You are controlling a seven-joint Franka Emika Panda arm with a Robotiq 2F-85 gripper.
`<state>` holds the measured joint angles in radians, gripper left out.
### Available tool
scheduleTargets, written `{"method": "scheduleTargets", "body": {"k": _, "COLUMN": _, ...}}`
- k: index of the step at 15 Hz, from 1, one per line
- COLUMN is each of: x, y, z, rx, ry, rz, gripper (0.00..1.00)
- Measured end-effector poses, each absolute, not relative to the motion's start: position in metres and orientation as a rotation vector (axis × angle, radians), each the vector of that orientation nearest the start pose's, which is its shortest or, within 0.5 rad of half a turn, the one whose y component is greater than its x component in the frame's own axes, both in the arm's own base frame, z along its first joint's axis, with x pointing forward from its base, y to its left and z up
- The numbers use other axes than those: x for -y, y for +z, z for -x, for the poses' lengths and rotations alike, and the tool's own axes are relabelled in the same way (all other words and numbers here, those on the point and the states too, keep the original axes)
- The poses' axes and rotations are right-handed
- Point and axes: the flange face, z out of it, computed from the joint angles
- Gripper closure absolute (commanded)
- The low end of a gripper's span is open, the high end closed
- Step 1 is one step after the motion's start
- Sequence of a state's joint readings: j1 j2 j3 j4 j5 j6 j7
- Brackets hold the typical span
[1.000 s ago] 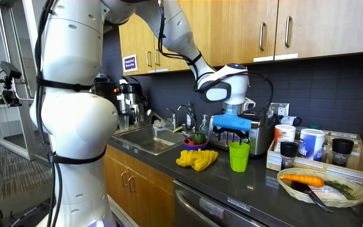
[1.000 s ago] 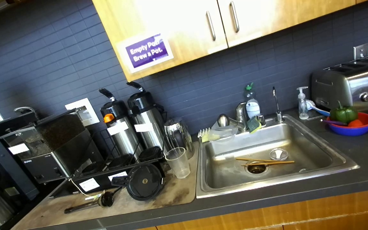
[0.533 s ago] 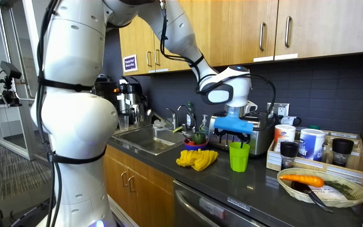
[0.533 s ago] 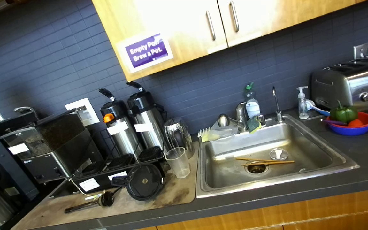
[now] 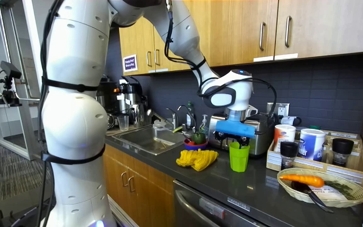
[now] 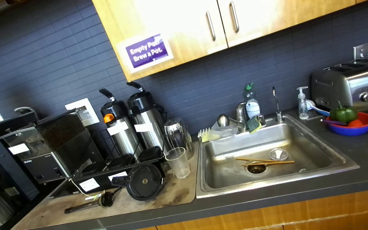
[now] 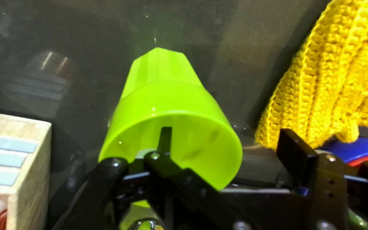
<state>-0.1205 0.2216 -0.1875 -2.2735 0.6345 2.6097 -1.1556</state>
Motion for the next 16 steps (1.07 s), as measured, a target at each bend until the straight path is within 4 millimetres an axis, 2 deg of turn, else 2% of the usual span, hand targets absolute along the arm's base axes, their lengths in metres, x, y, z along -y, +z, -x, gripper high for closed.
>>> {"method": "scheduleTargets", "body": {"k": 6, "x": 0.182, "y": 0.268, "z": -0.518, "rx": 0.474, "ry": -0.43, "rz": 2.931, "gripper": 0.94}}
{"method": "scheduleTargets", "body": {"k": 7, "x": 0.182, "y": 0.268, "z": -0.518, "rx": 0.471, "ry": -0.431, "rz": 2.932, "gripper": 0.99}}
{"method": "scheduleTargets", "body": {"k": 16, "x": 0.196, "y": 0.281, "z": -0.525, "rx": 0.413, "ry": -0.49, "rz": 2.998, "gripper": 0.99}}
